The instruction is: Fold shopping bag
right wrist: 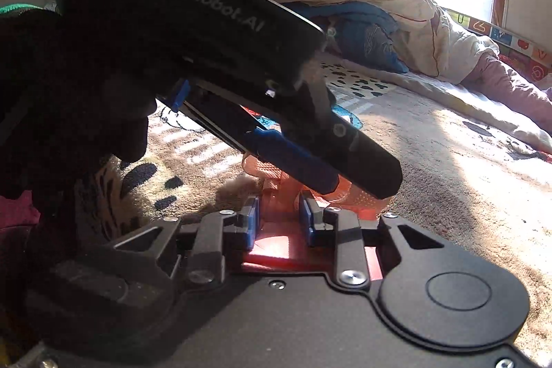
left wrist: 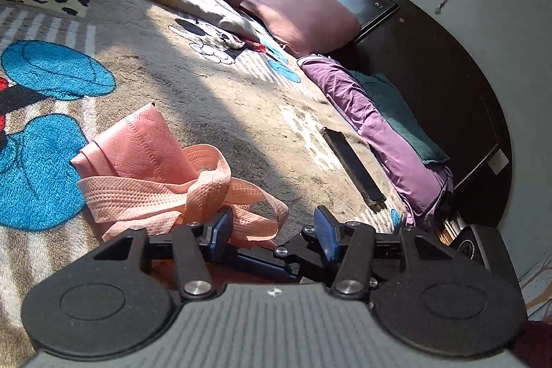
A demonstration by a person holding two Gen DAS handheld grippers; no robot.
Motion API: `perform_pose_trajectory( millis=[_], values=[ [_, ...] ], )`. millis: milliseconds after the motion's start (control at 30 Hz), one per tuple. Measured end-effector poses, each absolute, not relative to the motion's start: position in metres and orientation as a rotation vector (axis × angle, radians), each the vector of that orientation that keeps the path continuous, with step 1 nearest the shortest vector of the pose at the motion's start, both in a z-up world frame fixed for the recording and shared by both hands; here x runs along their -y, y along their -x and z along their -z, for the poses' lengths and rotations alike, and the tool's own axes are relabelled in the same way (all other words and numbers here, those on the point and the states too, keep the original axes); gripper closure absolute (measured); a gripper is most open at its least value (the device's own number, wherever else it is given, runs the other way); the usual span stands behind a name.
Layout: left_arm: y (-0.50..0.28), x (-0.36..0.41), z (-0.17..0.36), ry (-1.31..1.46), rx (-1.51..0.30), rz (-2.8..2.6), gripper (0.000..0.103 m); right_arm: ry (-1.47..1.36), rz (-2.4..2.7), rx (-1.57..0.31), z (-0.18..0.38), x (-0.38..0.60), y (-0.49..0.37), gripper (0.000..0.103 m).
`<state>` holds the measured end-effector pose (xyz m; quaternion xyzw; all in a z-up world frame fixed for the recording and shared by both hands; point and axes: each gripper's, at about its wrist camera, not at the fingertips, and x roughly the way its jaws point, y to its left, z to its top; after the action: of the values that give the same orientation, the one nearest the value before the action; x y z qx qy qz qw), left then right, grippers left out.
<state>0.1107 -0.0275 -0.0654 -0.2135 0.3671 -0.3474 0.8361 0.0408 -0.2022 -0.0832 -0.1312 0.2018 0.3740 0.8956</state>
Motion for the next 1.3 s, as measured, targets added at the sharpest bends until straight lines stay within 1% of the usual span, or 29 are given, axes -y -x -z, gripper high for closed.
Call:
perform_pose_trajectory(
  millis=[33, 100, 167, 200, 300, 400, 533, 700, 767, 800, 833, 867, 900, 1033, 1100, 1233, 1300],
  values=[
    [-0.113, 0.029, 0.066, 0.461, -0.770, 0.739, 0.071, 0.269, -0.776, -0.418, 0.083, 0.203, -0.041, 0.077],
    [-0.121, 0.030, 0.072, 0.504, -0.772, 0.755, 0.071, 0.264, -0.781, -0.420, 0.083, 0.204, -0.042, 0.077],
    [-0.125, 0.036, 0.073, 0.495, -0.769, 0.761, 0.077, 0.262, -0.785, -0.422, 0.083, 0.204, -0.043, 0.077],
    [-0.126, 0.037, 0.073, 0.497, -0.756, 0.777, 0.078, 0.257, -0.786, -0.424, 0.083, 0.204, -0.043, 0.077],
    [-0.122, 0.034, 0.070, 0.609, -0.663, 0.839, 0.078, 0.250, -0.785, -0.430, 0.083, 0.203, -0.044, 0.077],
    [-0.120, 0.030, 0.069, 0.671, -0.632, 0.854, 0.078, 0.244, -0.782, -0.434, 0.084, 0.202, -0.044, 0.077],
    [-0.109, 0.021, 0.060, 0.756, -0.538, 0.944, 0.078, 0.198, -0.774, -0.458, 0.084, 0.203, -0.048, 0.077],
    [-0.076, -0.028, 0.063, 0.975, -0.343, 0.973, 0.078, 0.086, -0.758, -0.517, 0.082, 0.211, -0.063, 0.077],
    [-0.059, -0.060, 0.079, 1.150, -0.220, 0.905, 0.078, 0.052, -0.751, -0.537, 0.082, 0.213, -0.068, 0.085],
    [-0.052, -0.072, 0.085, 1.218, -0.173, 0.871, 0.078, 0.022, -0.754, -0.548, 0.083, 0.215, -0.072, 0.086],
    [-0.047, -0.081, 0.089, 1.243, -0.156, 0.816, 0.078, 0.008, -0.743, -0.551, 0.084, 0.218, -0.072, 0.099],
    [-0.040, -0.089, 0.095, 1.276, -0.139, 0.767, 0.078, -0.005, -0.731, -0.552, 0.085, 0.220, -0.073, 0.103],
    [-0.033, -0.096, 0.100, 1.308, -0.123, 0.715, 0.078, -0.017, -0.734, -0.556, 0.085, 0.221, -0.073, 0.103],
    [-0.012, -0.122, 0.128, 1.381, -0.156, 0.381, 0.079, 0.000, -0.734, -0.555, 0.084, 0.219, -0.072, 0.103],
    [-0.008, -0.128, 0.139, 1.376, -0.219, 0.242, 0.086, -0.010, -0.733, -0.559, 0.084, 0.217, -0.071, 0.103],
    [-0.006, -0.128, 0.135, 1.274, -0.311, 0.105, 0.100, -0.013, -0.734, -0.560, 0.086, 0.216, -0.072, 0.103],
    [-0.009, -0.126, 0.127, 1.210, -0.388, 0.069, 0.101, -0.008, -0.733, -0.560, 0.086, 0.215, -0.071, 0.103]
  ],
)
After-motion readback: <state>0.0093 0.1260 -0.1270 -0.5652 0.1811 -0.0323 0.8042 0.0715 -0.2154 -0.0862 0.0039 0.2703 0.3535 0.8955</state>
